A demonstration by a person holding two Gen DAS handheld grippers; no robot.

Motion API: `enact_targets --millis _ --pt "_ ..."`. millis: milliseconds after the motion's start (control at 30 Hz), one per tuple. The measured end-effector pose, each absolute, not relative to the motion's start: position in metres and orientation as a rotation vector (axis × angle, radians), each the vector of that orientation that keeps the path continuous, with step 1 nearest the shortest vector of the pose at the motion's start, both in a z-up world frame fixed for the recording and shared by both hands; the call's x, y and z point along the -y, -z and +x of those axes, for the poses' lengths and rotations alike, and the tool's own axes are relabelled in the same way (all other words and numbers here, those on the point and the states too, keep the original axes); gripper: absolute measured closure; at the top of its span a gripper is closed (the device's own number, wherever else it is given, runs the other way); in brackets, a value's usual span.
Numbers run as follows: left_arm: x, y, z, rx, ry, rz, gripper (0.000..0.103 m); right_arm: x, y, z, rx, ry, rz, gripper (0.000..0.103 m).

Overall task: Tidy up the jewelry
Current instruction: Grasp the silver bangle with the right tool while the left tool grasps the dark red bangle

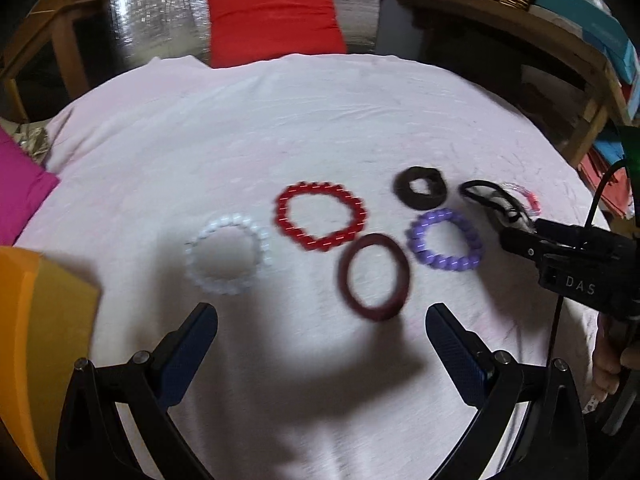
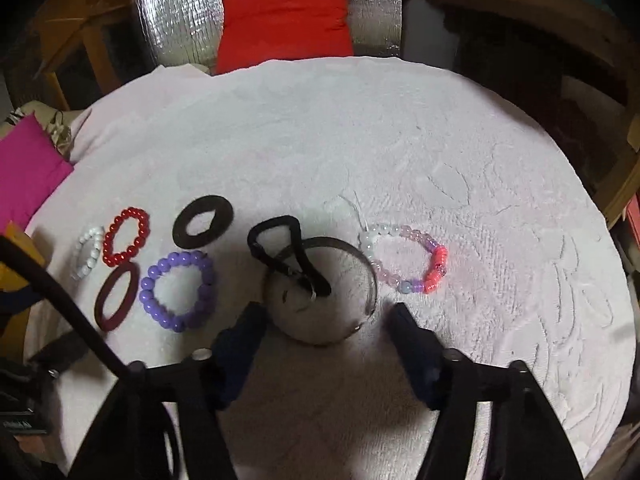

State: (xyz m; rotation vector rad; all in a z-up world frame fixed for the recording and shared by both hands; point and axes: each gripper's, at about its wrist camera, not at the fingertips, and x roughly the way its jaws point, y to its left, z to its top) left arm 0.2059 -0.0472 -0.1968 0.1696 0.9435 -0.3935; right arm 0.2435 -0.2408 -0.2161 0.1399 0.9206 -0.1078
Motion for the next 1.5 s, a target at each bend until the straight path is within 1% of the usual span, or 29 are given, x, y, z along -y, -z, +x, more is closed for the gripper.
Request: enact_targets --millis 33,167,200,233,300,367,400,433,467,500,567,633,667,700,767,867,967,1000,1033,1100,1133,1167,1267,1367,1400,1467,1500 --pt "0.050 0.199 0.208 -0.947 0.398 0.169 0.000 0.242 0.216 0.243 -0.917 0.096 0.152 0.050" --pt "0.061 0.207 0.216 -0.970 0.409 0.141 0.001 0.250 0.214 0.235 -0.911 0.066 0.194 0.050" --pt "0.062 0.210 0.220 -0.981 0.410 0.126 0.003 0.253 0.214 0.234 -0.910 0.053 0.209 0.050" --pt "0.062 0.213 0.223 -0.994 0.413 0.112 0.008 0.257 0.215 0.232 -0.906 0.034 0.236 0.050" --pt "0.065 0.214 0.224 -0.982 0.401 0.120 0.012 0.265 0.216 0.227 -0.901 0.005 0.288 0.050" --pt "0.067 0.214 0.223 -0.964 0.401 0.143 0.028 0.266 0.216 0.224 -0.902 -0.025 0.334 0.050" --pt "0.068 0.213 0.221 -0.956 0.402 0.146 0.032 0.269 0.216 0.221 -0.902 -0.046 0.354 0.050" --pt "0.068 0.212 0.220 -0.950 0.406 0.143 0.039 0.270 0.215 0.217 -0.903 -0.059 0.362 0.050" --pt "0.068 0.211 0.218 -0.947 0.411 0.138 0.049 0.272 0.213 0.213 -0.905 -0.072 0.368 0.050" --pt "0.067 0.209 0.217 -0.944 0.413 0.134 0.053 0.275 0.212 0.208 -0.905 -0.079 0.370 0.050" --pt "0.066 0.207 0.214 -0.941 0.412 0.124 0.068 0.277 0.209 0.196 -0.898 -0.103 0.394 0.051" --pt "0.059 0.206 0.210 -0.945 0.419 0.106 0.077 0.277 0.204 0.193 -0.898 -0.119 0.405 0.052" --pt "0.054 0.205 0.209 -0.948 0.425 0.093 0.081 0.276 0.202 0.190 -0.900 -0.141 0.423 0.068" --pt "0.050 0.205 0.208 -0.951 0.430 0.082 0.083 0.274 0.201 0.190 -0.910 -0.172 0.446 0.077" --pt "0.038 0.204 0.208 -0.956 0.430 0.075 0.088 0.268 0.202 0.190 -0.938 -0.203 0.475 0.079" --pt "0.025 0.204 0.204 -0.956 0.429 0.065 0.091 0.254 0.202 0.193 -0.978 -0.202 0.430 0.079" --pt "0.012 0.202 0.198 -0.951 0.440 0.056 0.091 0.246 0.193 0.189 -0.954 -0.203 0.379 0.078" --pt "0.008 0.199 0.196 -0.946 0.441 0.056 0.091 0.244 0.192 0.189 -0.954 -0.168 0.340 0.077" --pt "0.005 0.198 0.194 -0.944 0.443 0.056 0.091 0.242 0.192 0.193 -0.960 -0.133 0.303 0.073" --pt "0.002 0.194 0.191 -0.938 0.452 0.050 0.091 0.241 0.193 0.199 -0.970 -0.084 0.247 0.051" --pt "0.001 0.192 0.190 -0.935 0.455 0.048 0.091 0.245 0.193 0.198 -0.962 -0.065 0.235 0.026" --pt "-0.001 0.190 0.189 -0.930 0.458 0.047 0.091 0.246 0.193 0.198 -0.947 -0.044 0.228 0.018" --pt "-0.001 0.185 0.186 -0.922 0.470 0.043 0.091 0.237 0.196 0.205 -0.932 -0.063 0.205 0.018" --pt "-0.001 0.180 0.182 -0.908 0.477 0.049 0.091 0.221 0.205 0.217 -0.954 -0.039 0.121 0.018" --pt "-0.002 0.179 0.182 -0.907 0.479 0.047 0.091 0.214 0.210 0.222 -0.970 -0.036 0.088 0.020" --pt "-0.003 0.177 0.181 -0.900 0.471 0.054 0.091 0.205 0.218 0.224 -0.986 0.013 0.016 0.034" --pt "-0.004 0.175 0.181 -0.891 0.461 0.064 0.091 0.203 0.216 0.222 -0.963 0.028 0.003 0.040"
